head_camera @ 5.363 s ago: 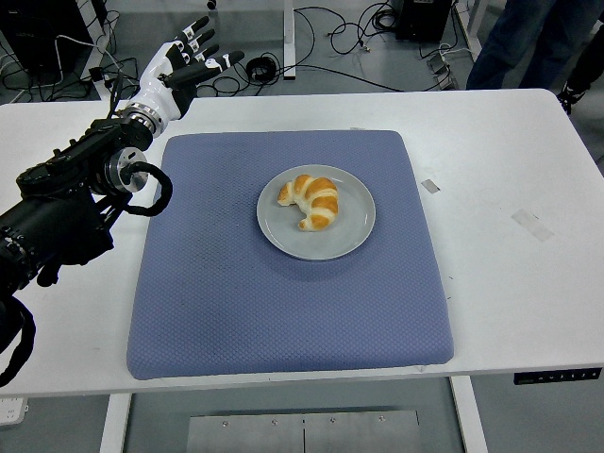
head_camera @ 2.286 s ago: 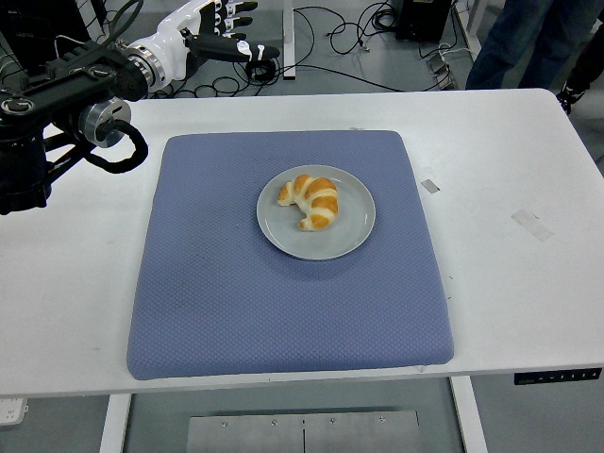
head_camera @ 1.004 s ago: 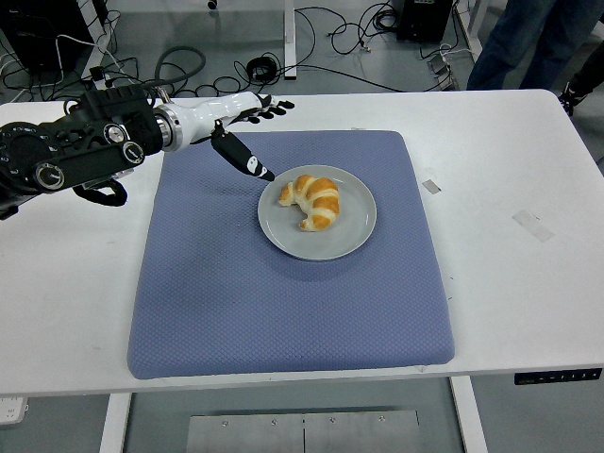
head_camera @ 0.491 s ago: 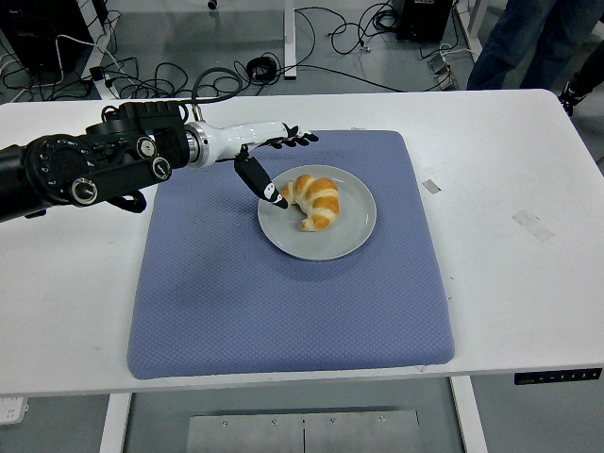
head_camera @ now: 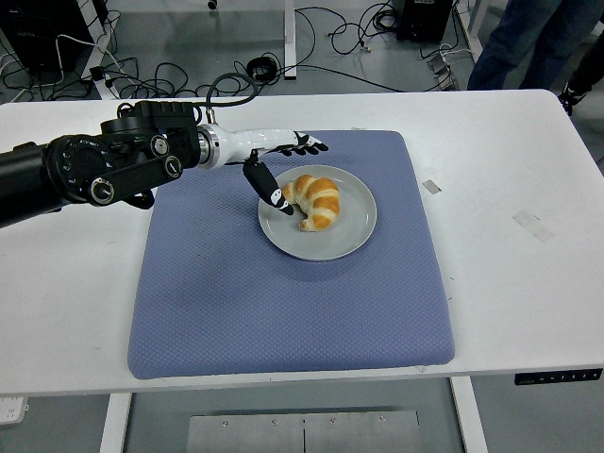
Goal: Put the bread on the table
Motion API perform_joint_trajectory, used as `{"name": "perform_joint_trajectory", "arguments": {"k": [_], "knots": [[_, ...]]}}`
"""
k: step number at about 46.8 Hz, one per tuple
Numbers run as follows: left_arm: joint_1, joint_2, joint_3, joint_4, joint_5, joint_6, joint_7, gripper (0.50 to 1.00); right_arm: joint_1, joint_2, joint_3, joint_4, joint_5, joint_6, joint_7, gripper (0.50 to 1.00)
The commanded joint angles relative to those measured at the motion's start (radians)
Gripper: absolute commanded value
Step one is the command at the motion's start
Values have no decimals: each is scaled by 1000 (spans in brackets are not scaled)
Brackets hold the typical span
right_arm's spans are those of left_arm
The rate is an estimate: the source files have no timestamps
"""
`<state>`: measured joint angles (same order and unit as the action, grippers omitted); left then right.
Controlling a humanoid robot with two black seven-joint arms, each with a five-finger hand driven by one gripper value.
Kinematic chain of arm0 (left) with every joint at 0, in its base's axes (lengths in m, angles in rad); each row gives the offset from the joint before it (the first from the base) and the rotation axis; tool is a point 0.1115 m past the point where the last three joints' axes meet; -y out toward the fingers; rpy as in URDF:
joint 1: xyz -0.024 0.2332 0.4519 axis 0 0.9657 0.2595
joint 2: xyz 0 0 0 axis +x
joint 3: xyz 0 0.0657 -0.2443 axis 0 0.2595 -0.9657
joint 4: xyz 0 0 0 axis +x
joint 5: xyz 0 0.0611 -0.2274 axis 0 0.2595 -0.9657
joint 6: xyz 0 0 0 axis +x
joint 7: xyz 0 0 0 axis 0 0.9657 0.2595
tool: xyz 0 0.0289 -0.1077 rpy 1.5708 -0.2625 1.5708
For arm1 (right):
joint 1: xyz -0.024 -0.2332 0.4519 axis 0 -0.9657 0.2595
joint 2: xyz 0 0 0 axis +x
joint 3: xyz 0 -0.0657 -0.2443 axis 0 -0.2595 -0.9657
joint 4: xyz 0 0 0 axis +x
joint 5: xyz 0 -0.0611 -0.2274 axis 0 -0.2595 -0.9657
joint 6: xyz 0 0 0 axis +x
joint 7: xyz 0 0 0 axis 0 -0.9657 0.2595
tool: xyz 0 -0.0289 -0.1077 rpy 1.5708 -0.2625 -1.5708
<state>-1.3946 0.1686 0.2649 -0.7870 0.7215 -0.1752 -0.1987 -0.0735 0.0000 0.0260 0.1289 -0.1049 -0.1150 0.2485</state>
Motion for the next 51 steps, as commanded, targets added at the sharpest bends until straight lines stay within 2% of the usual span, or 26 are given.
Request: {"name": "perform_joint_trajectory", "arguments": {"k": [1, 15, 51], "knots": [[3, -17, -1, 23, 1, -7, -8, 978, 0, 0, 0, 0, 1, 0, 0, 1000], [5, -43, 0, 49, 9, -23, -18, 978, 0, 0, 0, 0, 1, 0, 0, 1000], [29, -40, 0, 58, 13, -35, -21, 978, 0, 0, 0, 0, 1, 0, 0, 1000]]}}
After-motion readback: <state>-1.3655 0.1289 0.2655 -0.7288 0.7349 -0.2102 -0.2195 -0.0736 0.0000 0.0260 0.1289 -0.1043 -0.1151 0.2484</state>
